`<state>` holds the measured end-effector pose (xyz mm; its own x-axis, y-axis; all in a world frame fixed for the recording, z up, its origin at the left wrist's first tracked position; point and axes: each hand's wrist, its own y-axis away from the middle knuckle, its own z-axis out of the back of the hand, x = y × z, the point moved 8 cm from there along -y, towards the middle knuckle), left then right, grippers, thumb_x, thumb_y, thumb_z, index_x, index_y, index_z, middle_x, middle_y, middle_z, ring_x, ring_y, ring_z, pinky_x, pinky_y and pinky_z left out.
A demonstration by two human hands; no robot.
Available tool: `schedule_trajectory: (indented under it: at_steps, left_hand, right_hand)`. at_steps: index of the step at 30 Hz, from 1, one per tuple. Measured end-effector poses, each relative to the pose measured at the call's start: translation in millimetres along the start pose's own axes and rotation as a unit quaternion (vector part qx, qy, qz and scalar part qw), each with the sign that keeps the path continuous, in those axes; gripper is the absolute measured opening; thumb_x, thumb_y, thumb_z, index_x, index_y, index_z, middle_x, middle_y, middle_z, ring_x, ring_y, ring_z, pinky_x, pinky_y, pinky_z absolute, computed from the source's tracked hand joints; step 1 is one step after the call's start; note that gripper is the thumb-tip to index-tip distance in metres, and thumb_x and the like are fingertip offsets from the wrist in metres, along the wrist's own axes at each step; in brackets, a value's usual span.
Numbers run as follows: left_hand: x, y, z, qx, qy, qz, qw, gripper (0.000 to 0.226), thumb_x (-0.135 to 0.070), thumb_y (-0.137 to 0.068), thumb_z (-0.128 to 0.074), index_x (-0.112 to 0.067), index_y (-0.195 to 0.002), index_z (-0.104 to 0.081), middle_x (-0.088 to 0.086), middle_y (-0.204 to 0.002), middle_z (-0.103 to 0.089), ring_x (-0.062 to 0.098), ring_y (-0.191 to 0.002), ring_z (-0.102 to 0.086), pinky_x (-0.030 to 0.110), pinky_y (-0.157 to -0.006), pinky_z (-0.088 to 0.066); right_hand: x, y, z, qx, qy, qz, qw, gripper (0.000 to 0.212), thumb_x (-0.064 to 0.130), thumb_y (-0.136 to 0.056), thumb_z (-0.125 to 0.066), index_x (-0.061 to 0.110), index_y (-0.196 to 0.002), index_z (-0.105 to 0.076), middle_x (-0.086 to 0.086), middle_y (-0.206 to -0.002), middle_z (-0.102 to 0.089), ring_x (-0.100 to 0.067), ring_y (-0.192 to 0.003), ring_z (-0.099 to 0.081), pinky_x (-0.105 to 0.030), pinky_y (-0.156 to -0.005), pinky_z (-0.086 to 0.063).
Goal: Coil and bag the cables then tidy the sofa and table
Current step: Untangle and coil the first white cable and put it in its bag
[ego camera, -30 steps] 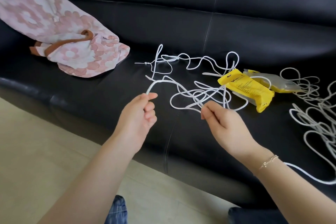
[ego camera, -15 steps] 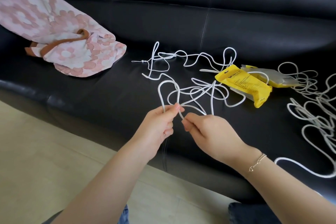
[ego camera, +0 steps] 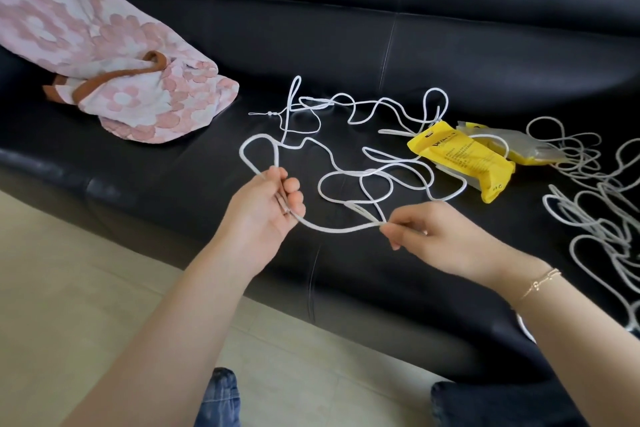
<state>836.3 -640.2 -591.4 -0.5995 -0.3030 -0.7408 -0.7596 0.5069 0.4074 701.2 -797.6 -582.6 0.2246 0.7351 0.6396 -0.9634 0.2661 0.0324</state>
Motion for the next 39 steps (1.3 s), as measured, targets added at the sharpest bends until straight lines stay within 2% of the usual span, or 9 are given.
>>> schedule_trajectory:
  at_steps: [5, 9, 16, 18, 22, 26, 31, 35, 39]
  left_hand:
    - [17.0, -0.9, -14.3, 0.075, -0.262, -0.032, 0.962, 0.024, -0.018, -0.107, -0.037, -0.006, -0.095, -0.054, -0.008, -0.052, -0.036, 0.006, -0.046, -0.028, 0.02, -0.05, -0.024]
    - [30.8, 11.6, -28.3, 0.155, -0.475, -0.043, 0.865, 0.02, -0.03, -0.102, -0.047, -0.024, -0.103, -0.067, -0.022, -0.051, -0.049, -0.002, -0.048, -0.047, 0.016, -0.059, -0.035]
    - [46.8, 21.9, -31.3, 0.228, -0.592, -0.036, 0.772, 0.023, -0.036, -0.096, -0.057, -0.02, -0.095, -0.072, 0.008, -0.091, -0.063, 0.011, -0.086, -0.057, 0.021, -0.081, -0.041]
    - [47.8, 21.8, -29.2, 0.22, -0.611, -0.037, 0.76, 0.025, -0.036, -0.098, -0.053, -0.025, -0.084, -0.07, -0.01, -0.08, -0.062, 0.001, -0.077, -0.054, 0.019, -0.075, -0.04]
    - [38.4, 19.4, -29.5, 0.209, -0.575, -0.038, 0.79, 0.029, -0.034, -0.101, -0.048, -0.026, -0.076, -0.061, -0.035, -0.076, -0.059, -0.015, -0.073, -0.051, 0.018, -0.075, -0.037]
    - [34.0, 27.2, -37.3, 0.256, -0.476, -0.009, 0.841, 0.029, -0.022, -0.105, -0.041, -0.013, -0.082, -0.057, -0.002, -0.093, -0.076, 0.011, -0.085, -0.07, 0.02, -0.081, -0.051]
    - [18.5, 24.4, -34.6, 0.231, -0.339, -0.002, 0.912, 0.019, -0.02, -0.103, -0.043, -0.012, -0.091, -0.057, -0.002, -0.064, -0.053, 0.011, -0.058, -0.051, 0.02, -0.061, -0.043]
    - [14.0, 19.3, -29.7, 0.206, -0.143, 0.053, 0.967, 0.015, -0.02, -0.1, -0.045, -0.013, -0.09, -0.054, -0.003, -0.065, -0.043, 0.01, -0.056, -0.044, 0.021, -0.059, -0.047]
    - [1.7, 13.2, -20.6, 0.153, -0.033, 0.034, 0.987, 0.017, -0.011, -0.102, -0.044, -0.007, -0.092, -0.057, 0.006, -0.077, -0.068, 0.02, -0.076, -0.071, 0.032, -0.074, -0.061]
  right_hand:
    - [0.9, -0.6, -1.8, -0.013, -0.109, -0.024, 0.994, 0.028, 0.027, -0.099, -0.05, 0.023, -0.075, -0.063, 0.008, -0.059, -0.046, -0.008, -0.056, -0.04, -0.024, -0.057, -0.033]
    - [2.8, -2.4, -2.4, -0.019, -0.155, -0.032, 0.987, 0.026, 0.022, -0.099, -0.05, 0.022, -0.078, -0.065, 0.001, -0.064, -0.047, -0.012, -0.06, -0.042, -0.026, -0.058, -0.034]
    - [15.5, -2.9, 12.4, -0.108, -0.116, 0.036, 0.987, 0.019, 0.034, -0.088, -0.067, 0.02, -0.076, -0.069, -0.004, -0.065, -0.062, -0.015, -0.058, -0.052, -0.026, -0.057, -0.041]
    - [14.8, -2.9, 18.6, -0.131, -0.136, 0.038, 0.981, 0.028, 0.039, -0.084, -0.071, 0.015, -0.07, -0.066, -0.005, -0.062, -0.058, -0.015, -0.056, -0.048, -0.023, -0.055, -0.038]
    - [5.2, -3.5, 25.4, -0.137, -0.207, 0.003, 0.969, 0.047, 0.044, -0.083, -0.071, 0.011, -0.057, -0.051, -0.005, -0.057, -0.042, -0.015, -0.055, -0.037, -0.02, -0.057, -0.034]
    - [10.9, -8.0, 22.3, -0.081, -0.351, 0.028, 0.933, 0.049, 0.026, -0.095, -0.054, 0.005, -0.051, -0.053, -0.013, -0.057, -0.052, -0.029, -0.065, -0.055, -0.033, -0.093, -0.047]
    - [6.2, -9.9, 31.5, -0.091, -0.425, 0.019, 0.9, 0.029, 0.02, -0.084, -0.047, 0.004, -0.059, -0.051, -0.001, -0.049, -0.027, -0.018, -0.047, -0.023, -0.029, -0.049, -0.027]
    - [-2.3, -8.3, 35.6, -0.103, -0.34, 0.002, 0.935, 0.026, 0.016, -0.087, -0.054, 0.004, -0.064, -0.054, -0.004, -0.048, -0.032, -0.018, -0.047, -0.025, -0.031, -0.049, -0.017]
    - [-9.8, -7.3, 36.7, -0.124, -0.318, -0.039, 0.939, 0.035, 0.012, -0.1, -0.048, 0.004, -0.067, -0.055, -0.005, -0.049, -0.035, -0.016, -0.045, -0.029, -0.03, -0.049, -0.021]
